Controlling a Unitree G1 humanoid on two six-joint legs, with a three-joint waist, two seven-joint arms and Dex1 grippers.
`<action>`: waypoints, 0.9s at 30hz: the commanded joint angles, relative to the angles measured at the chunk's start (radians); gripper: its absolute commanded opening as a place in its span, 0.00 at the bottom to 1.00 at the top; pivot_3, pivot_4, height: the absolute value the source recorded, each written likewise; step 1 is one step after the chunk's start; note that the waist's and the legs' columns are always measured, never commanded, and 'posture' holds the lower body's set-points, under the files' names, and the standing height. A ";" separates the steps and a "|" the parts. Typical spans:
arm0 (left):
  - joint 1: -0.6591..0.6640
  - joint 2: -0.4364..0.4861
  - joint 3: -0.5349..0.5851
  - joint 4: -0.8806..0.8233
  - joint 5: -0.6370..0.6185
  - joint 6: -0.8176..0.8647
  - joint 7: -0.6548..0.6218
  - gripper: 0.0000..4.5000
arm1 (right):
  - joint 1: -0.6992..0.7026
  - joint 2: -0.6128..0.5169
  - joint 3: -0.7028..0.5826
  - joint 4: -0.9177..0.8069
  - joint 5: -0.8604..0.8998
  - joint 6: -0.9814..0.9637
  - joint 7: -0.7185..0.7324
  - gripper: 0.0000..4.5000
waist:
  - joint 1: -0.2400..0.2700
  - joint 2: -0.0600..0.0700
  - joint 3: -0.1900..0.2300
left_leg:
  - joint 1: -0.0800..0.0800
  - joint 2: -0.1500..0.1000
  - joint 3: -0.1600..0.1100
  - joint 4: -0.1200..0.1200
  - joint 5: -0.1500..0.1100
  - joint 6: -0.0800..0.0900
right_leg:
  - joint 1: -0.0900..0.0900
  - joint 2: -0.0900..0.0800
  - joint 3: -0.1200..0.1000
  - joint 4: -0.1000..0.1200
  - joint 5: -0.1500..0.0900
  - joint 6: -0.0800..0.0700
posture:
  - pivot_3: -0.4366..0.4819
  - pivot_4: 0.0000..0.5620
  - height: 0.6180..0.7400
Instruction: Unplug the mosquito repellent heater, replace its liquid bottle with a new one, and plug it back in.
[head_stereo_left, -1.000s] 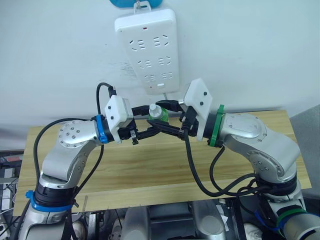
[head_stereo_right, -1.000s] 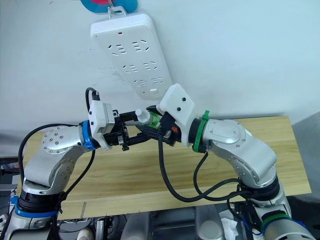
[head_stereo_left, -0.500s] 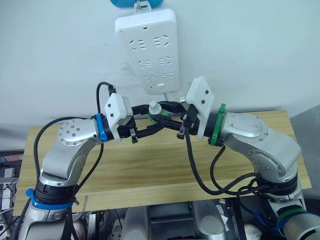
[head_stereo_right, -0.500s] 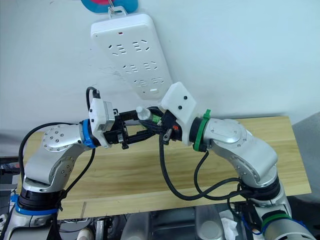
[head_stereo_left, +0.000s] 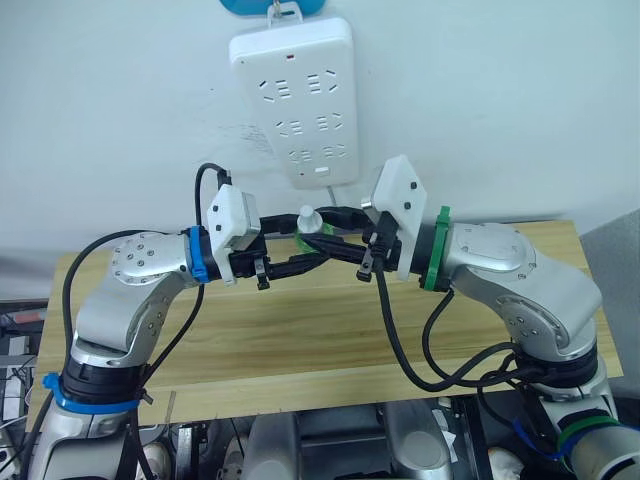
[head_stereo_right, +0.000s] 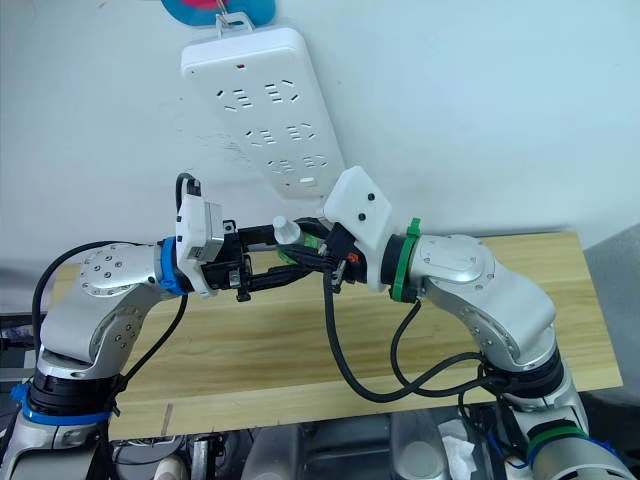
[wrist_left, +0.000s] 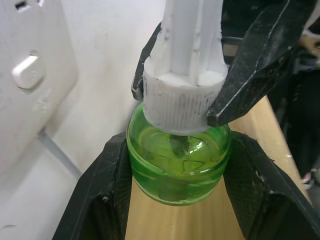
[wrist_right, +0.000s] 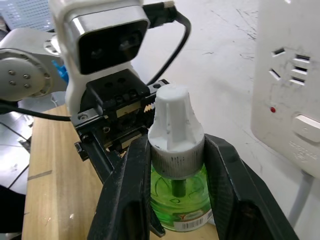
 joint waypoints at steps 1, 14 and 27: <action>-0.020 0.018 0.018 -0.016 -0.048 0.020 -0.036 0.49 | -0.013 0.002 0.029 -0.039 0.033 -0.068 0.087 0.25 | 0.000 0.000 0.000 | 0.000 0.000 0.000 0.000 0.000 0.000 | 0.000 0.000 0.000 0.000 0.000 0.000 | 0.26 0.71 1.00; -0.046 0.081 0.014 -0.006 -0.110 0.077 -0.151 0.49 | -0.010 -0.037 0.035 -0.006 0.056 -0.179 0.280 0.25 | 0.002 0.000 0.000 | 0.000 0.000 0.000 0.000 0.000 0.000 | 0.000 0.000 0.000 -0.001 0.000 0.000 | 0.28 0.69 1.00; -0.074 0.097 -0.014 -0.010 -0.135 0.107 -0.258 0.49 | -0.030 -0.042 0.062 0.048 0.044 -0.285 0.451 0.25 | 0.002 0.000 0.000 | 0.000 0.000 0.000 0.000 0.000 0.000 | 0.000 0.000 0.000 0.000 0.000 0.000 | 0.29 0.69 1.00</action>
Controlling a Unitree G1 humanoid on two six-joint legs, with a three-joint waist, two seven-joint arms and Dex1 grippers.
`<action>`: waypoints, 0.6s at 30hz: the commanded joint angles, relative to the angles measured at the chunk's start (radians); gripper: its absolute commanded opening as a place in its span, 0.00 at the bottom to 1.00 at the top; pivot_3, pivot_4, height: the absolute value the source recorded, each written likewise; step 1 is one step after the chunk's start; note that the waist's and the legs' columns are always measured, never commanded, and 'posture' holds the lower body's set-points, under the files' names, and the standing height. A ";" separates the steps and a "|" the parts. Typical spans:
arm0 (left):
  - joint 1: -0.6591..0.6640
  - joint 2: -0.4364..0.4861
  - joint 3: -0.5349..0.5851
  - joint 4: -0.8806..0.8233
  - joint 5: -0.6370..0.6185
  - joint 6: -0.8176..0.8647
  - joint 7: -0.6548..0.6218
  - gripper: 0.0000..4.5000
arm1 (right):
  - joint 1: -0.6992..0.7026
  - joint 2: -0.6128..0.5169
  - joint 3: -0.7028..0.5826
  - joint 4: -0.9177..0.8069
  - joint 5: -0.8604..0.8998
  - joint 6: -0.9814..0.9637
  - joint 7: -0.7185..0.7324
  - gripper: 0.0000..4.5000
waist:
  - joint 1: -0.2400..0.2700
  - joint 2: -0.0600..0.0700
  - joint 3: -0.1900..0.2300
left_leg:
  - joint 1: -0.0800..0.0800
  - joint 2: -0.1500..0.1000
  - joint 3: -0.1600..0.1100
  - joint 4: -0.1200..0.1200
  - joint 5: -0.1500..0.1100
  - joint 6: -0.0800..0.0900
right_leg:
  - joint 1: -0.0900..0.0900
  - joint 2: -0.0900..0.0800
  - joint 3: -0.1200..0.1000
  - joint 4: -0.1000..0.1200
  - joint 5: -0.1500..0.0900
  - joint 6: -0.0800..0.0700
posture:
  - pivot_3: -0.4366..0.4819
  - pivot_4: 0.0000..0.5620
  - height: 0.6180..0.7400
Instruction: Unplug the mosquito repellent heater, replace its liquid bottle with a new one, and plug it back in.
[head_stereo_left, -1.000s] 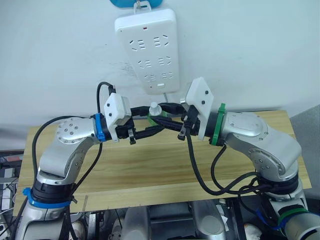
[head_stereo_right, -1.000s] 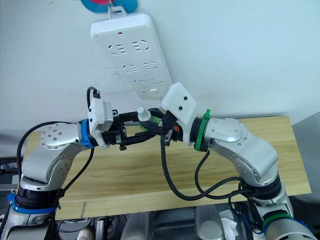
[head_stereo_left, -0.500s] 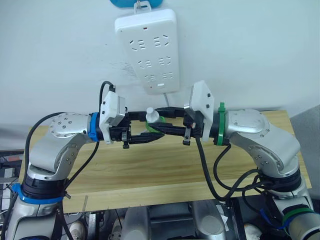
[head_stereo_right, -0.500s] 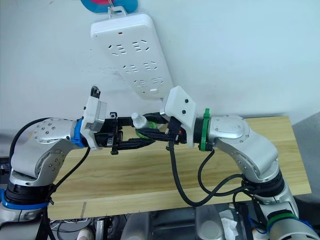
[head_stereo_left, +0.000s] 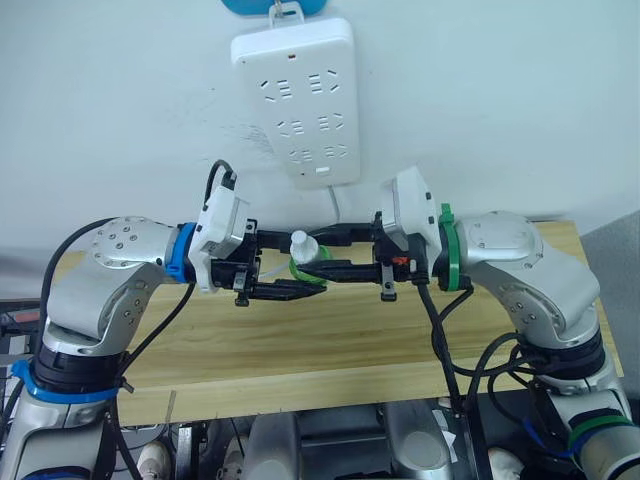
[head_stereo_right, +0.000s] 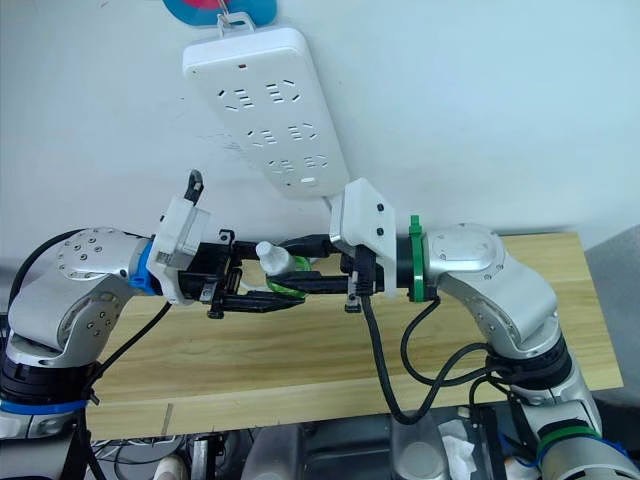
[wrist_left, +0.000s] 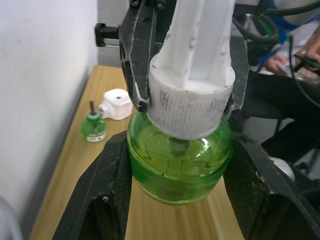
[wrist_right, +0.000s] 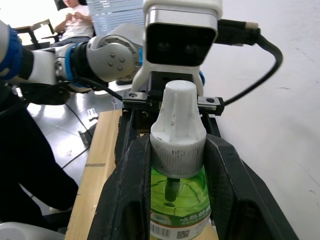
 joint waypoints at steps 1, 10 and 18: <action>-0.019 0.006 -0.012 -0.004 -0.029 0.018 -0.026 0.49 | -0.025 0.009 0.053 -0.057 0.040 -0.061 0.103 0.25 | 0.000 0.000 0.000 | 0.000 0.000 0.000 0.000 0.000 0.000 | 0.000 0.000 0.000 0.000 0.000 0.000 | 0.29 0.69 1.00; -0.063 -0.005 -0.045 0.008 -0.052 0.049 -0.112 0.49 | -0.043 0.027 0.098 -0.004 0.014 -0.156 0.230 0.25 | 0.000 0.000 0.000 | 0.000 0.000 0.000 0.000 0.000 0.000 | 0.000 0.000 0.000 0.000 0.000 0.000 | 0.29 0.71 1.00; -0.073 -0.018 -0.053 -0.007 -0.062 0.084 -0.140 0.49 | -0.056 0.043 0.117 0.039 -0.013 -0.206 0.286 0.25 | 0.000 0.000 0.000 | 0.000 0.000 0.000 0.000 0.000 0.000 | 0.000 0.000 0.000 0.000 0.000 0.000 | 0.28 0.72 1.00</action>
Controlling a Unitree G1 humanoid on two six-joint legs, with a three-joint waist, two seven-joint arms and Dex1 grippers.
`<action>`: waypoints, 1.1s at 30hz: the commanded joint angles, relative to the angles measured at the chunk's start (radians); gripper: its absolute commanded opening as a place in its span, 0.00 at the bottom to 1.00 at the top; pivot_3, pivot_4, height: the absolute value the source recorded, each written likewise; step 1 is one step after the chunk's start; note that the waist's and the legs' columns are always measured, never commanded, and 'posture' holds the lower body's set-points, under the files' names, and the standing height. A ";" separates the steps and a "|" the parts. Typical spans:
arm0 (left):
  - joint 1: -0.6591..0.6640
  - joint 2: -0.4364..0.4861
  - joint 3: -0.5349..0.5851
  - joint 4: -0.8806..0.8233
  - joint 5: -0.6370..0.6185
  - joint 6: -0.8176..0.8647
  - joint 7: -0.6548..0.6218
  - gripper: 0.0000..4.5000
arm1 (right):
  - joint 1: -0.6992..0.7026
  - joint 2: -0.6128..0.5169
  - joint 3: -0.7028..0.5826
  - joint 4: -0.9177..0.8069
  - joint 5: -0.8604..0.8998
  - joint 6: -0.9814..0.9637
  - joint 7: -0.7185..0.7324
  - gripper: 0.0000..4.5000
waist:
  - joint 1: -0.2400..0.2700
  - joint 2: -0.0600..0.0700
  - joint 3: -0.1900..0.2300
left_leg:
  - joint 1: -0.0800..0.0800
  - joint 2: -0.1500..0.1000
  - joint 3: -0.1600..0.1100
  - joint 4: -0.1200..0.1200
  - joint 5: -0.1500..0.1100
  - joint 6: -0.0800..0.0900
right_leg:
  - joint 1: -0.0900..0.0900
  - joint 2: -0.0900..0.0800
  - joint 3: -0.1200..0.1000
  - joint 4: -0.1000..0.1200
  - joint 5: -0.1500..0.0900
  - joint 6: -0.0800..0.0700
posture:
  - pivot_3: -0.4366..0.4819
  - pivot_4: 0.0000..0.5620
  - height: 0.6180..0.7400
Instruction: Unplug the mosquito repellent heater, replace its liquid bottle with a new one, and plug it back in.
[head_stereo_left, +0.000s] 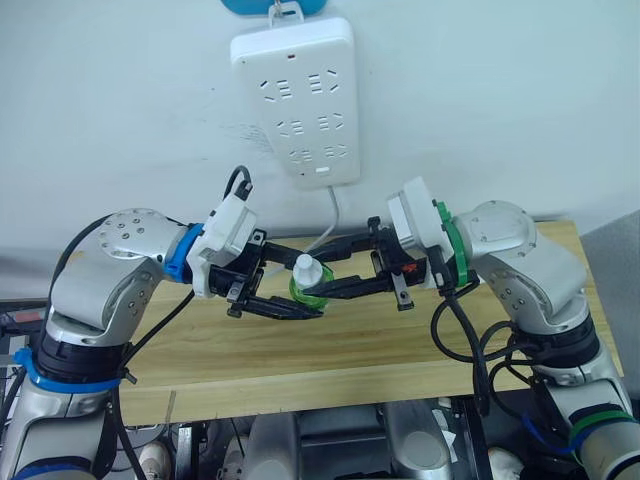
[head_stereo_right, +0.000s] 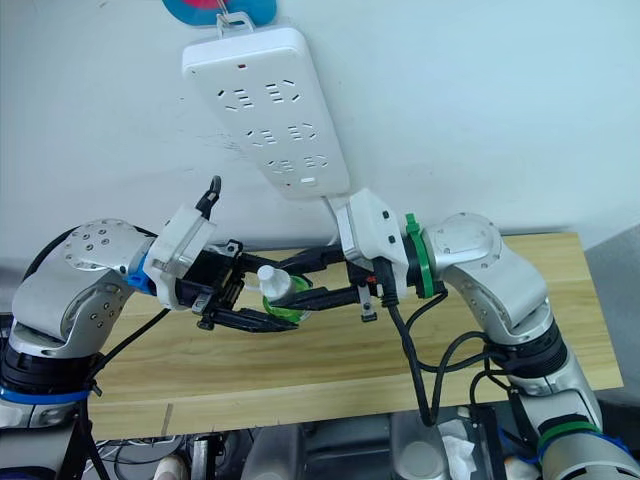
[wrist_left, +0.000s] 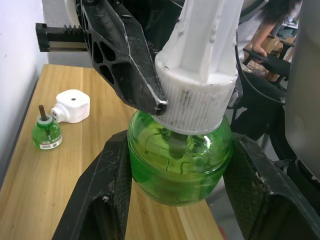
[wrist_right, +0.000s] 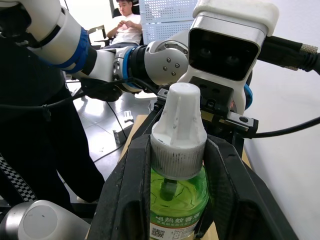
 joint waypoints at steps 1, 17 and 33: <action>-0.017 -0.030 -0.014 -0.024 -0.059 0.037 0.017 0.49 | -0.028 0.037 0.096 -0.074 -0.001 -0.054 0.060 0.25 | 0.000 0.000 0.000 | 0.000 0.000 0.000 0.000 0.000 0.000 | 0.000 0.000 0.000 0.000 0.000 0.000 | 0.28 0.72 1.00; 0.065 -0.088 0.035 -0.050 0.025 -0.094 0.130 0.49 | -0.017 0.007 0.044 -0.097 -0.016 0.026 -0.041 0.77 | 0.001 0.000 0.000 | 0.000 0.000 0.000 0.000 0.000 0.000 | 0.000 0.000 0.000 0.000 0.000 0.000 | 0.28 0.71 1.00; 0.159 -0.107 0.068 -0.061 0.149 -0.297 0.292 0.49 | -0.017 -0.033 -0.015 -0.162 -0.031 0.182 -0.274 0.77 | 0.000 0.000 0.000 | 0.000 0.000 0.000 0.000 0.000 0.000 | 0.000 0.000 0.000 -0.001 0.000 0.000 | 0.26 0.69 1.00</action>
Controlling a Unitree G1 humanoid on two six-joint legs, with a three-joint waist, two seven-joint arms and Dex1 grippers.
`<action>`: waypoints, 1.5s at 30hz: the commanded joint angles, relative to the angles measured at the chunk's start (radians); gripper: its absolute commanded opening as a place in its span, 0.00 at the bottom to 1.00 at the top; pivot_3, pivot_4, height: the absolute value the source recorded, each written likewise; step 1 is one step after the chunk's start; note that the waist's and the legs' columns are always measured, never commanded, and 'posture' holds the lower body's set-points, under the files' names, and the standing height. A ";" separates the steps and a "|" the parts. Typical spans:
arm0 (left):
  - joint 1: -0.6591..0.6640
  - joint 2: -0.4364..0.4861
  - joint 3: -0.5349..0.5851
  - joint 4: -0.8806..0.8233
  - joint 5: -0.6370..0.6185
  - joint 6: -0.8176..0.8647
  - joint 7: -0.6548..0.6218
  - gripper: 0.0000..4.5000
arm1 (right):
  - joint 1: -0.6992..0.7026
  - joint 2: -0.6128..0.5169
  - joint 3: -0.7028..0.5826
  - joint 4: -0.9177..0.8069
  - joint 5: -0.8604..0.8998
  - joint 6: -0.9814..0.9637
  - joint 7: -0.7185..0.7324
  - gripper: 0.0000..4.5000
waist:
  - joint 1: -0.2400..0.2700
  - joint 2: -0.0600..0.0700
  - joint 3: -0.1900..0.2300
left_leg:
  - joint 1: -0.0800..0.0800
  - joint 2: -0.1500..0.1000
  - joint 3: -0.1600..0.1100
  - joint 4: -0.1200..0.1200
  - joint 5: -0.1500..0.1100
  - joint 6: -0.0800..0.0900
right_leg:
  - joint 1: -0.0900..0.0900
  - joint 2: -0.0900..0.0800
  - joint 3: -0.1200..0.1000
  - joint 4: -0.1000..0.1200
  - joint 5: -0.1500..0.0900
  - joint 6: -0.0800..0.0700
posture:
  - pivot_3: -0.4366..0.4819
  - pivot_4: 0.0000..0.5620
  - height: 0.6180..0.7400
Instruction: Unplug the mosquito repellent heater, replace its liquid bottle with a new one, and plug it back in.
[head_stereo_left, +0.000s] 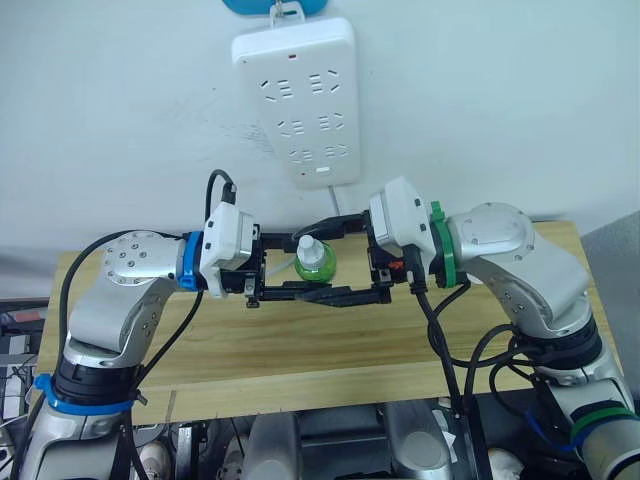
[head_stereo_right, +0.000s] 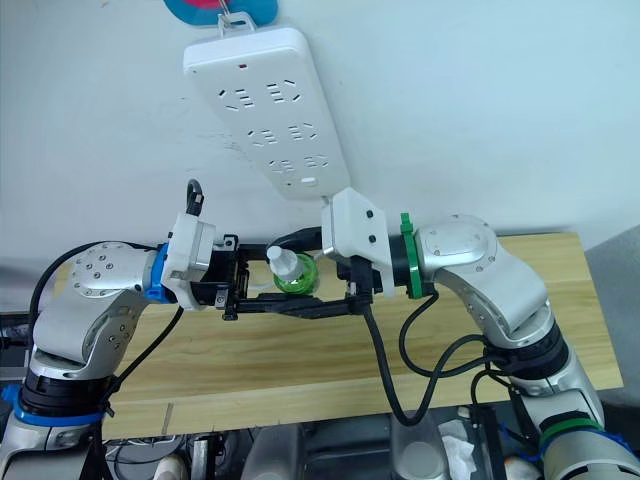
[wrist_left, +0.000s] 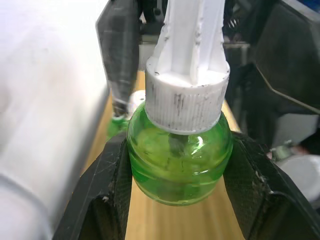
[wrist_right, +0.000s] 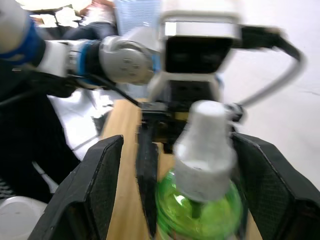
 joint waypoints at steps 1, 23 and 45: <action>0.024 -0.015 0.017 -0.049 0.021 -0.051 0.050 0.49 | -0.005 0.008 -0.018 -0.077 0.011 0.041 -0.064 0.77 | -0.001 0.000 0.000 | 0.000 0.000 0.000 0.000 0.000 0.000 | 0.000 0.000 0.000 0.000 0.000 0.000 | 0.26 0.69 1.00; 0.101 -0.041 0.022 -0.121 0.048 -0.039 0.282 0.49 | 0.003 0.074 -0.062 -0.208 0.062 0.324 -0.373 0.77 | -0.002 0.000 0.000 | 0.000 0.000 0.000 0.000 0.000 0.000 | 0.000 0.000 0.000 0.000 0.000 0.000 | 0.25 0.69 1.00; 0.055 -0.018 0.018 -0.092 -0.016 0.032 0.221 0.49 | -0.013 0.059 -0.046 -0.190 0.107 0.277 -0.294 0.34 | -0.002 0.000 0.000 | 0.000 0.000 0.000 0.000 0.000 0.000 | 0.000 0.000 0.000 0.000 0.000 0.000 | 0.25 0.70 1.00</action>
